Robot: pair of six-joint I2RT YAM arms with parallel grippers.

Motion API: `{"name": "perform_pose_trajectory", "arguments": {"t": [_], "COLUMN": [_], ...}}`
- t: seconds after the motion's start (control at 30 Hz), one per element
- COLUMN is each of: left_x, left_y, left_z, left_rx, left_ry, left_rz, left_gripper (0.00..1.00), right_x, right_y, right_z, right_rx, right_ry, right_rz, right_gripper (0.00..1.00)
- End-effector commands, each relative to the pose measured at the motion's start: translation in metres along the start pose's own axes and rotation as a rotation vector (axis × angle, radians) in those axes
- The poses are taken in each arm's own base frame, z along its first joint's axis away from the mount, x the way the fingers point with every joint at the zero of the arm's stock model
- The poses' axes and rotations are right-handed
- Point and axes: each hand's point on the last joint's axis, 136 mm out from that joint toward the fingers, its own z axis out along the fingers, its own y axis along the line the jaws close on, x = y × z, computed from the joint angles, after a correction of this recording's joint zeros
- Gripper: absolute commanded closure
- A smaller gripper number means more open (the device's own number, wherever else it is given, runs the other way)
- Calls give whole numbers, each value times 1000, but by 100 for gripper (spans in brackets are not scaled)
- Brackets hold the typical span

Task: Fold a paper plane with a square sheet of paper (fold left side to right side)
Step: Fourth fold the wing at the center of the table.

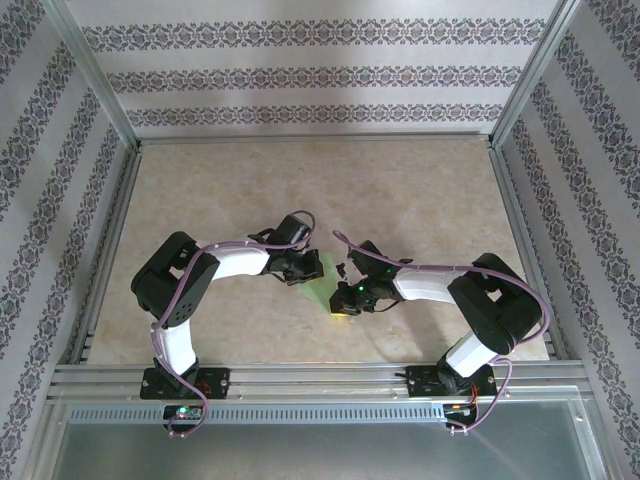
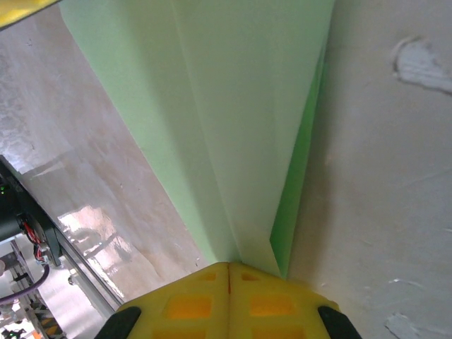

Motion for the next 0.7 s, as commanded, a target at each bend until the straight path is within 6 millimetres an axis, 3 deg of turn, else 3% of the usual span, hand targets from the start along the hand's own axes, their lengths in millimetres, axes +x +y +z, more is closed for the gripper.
{"name": "perform_pose_trajectory", "arguments": {"t": [0.0,0.67], "left_x": [11,12], "left_y": [27,42], "left_z": [7,6], "left_rx": [-111,-169], "left_ry": [36,39], "left_rz": [-36,-61], "left_gripper": [93,94], "right_x": [12,32], "right_y": [-14,-15], "right_z": [6,4], "right_rx": [41,31], "right_ry": [40,86], "right_rz": [10,18], "right_gripper": [95,95]}}
